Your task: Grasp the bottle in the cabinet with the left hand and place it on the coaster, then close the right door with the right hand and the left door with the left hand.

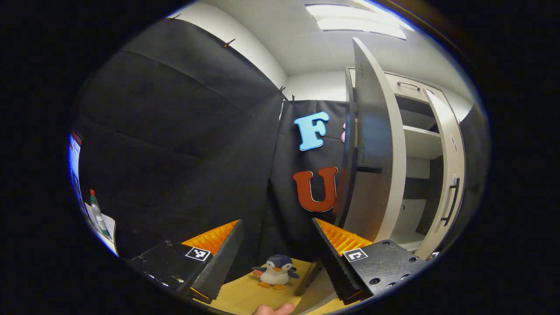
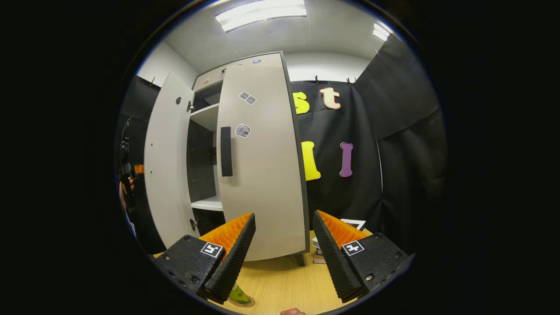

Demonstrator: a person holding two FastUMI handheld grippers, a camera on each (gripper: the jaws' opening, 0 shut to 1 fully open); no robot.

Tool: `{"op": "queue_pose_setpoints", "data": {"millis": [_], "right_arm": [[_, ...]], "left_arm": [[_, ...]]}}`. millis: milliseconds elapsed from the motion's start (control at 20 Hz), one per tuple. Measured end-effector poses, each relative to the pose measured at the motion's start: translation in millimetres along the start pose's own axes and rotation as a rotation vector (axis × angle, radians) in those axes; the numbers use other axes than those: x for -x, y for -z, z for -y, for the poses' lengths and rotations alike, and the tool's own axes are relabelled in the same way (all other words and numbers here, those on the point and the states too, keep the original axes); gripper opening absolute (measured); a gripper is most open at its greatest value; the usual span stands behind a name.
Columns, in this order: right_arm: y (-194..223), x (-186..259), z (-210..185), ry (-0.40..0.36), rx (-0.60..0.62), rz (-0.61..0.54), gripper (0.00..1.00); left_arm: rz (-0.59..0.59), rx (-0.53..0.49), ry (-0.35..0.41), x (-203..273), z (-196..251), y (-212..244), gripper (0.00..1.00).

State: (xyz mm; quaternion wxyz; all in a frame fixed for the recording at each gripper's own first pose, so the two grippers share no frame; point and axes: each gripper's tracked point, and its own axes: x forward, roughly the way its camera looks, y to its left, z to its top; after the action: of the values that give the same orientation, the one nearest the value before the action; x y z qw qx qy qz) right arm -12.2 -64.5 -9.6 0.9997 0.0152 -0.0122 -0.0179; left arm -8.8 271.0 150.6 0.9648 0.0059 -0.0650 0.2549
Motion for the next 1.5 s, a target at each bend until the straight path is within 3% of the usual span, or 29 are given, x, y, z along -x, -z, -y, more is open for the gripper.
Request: {"op": "queue_pose_setpoints", "data": {"millis": [50,100,200,300,350,500,550,600,750,850,1050,1150,1250,1400,1500], "right_arm": [[-1,-2,-2,-0.009,-0.003,-0.001,0.81],[-1,-3,-3,-0.018,-0.005,-0.003,0.81],[-3,-5,-3,-0.019,0.002,0.002,0.81],[-4,-5,-2,-0.013,0.011,0.007,0.81],[-4,-4,-2,-0.012,0.014,0.007,0.81],[-4,-2,-2,-0.012,0.024,0.001,0.81],[-4,0,1,-0.009,0.033,0.000,0.81],[-5,1,4,-0.007,0.042,0.000,0.82],[-4,6,10,0.018,0.069,-0.005,0.81],[-4,9,12,0.030,0.074,-0.008,0.81],[-7,13,10,0.025,0.069,0.000,0.81],[-4,10,8,0.020,0.059,-0.002,0.81],[-1,7,3,0.011,0.037,-0.006,0.82],[9,5,-8,-0.012,0.025,-0.028,0.81],[17,4,-18,-0.041,0.025,-0.050,0.82]], "left_arm": [[0.006,-0.022,-0.008,1,2,-3,0.94],[0.010,-0.038,-0.010,1,5,-5,1.00],[0.005,-0.040,0.014,7,18,-3,0.99],[-0.003,-0.025,0.081,18,42,-1,0.94],[-0.015,-0.010,0.121,22,56,2,0.99],[-0.046,0.039,0.243,27,99,9,0.99],[-0.049,0.047,0.285,28,114,11,0.94],[-0.054,0.052,0.317,28,128,14,0.99],[-0.068,0.039,0.431,31,165,21,0.99],[-0.059,0.022,0.459,33,175,21,0.95],[-0.043,0.007,0.496,46,193,23,0.99],[-0.044,0.013,0.514,54,201,24,0.95],[-0.041,0.021,0.501,63,202,29,0.99],[-0.052,0.063,0.507,82,206,44,0.95],[-0.067,0.066,0.484,92,202,61,1.00]]}}
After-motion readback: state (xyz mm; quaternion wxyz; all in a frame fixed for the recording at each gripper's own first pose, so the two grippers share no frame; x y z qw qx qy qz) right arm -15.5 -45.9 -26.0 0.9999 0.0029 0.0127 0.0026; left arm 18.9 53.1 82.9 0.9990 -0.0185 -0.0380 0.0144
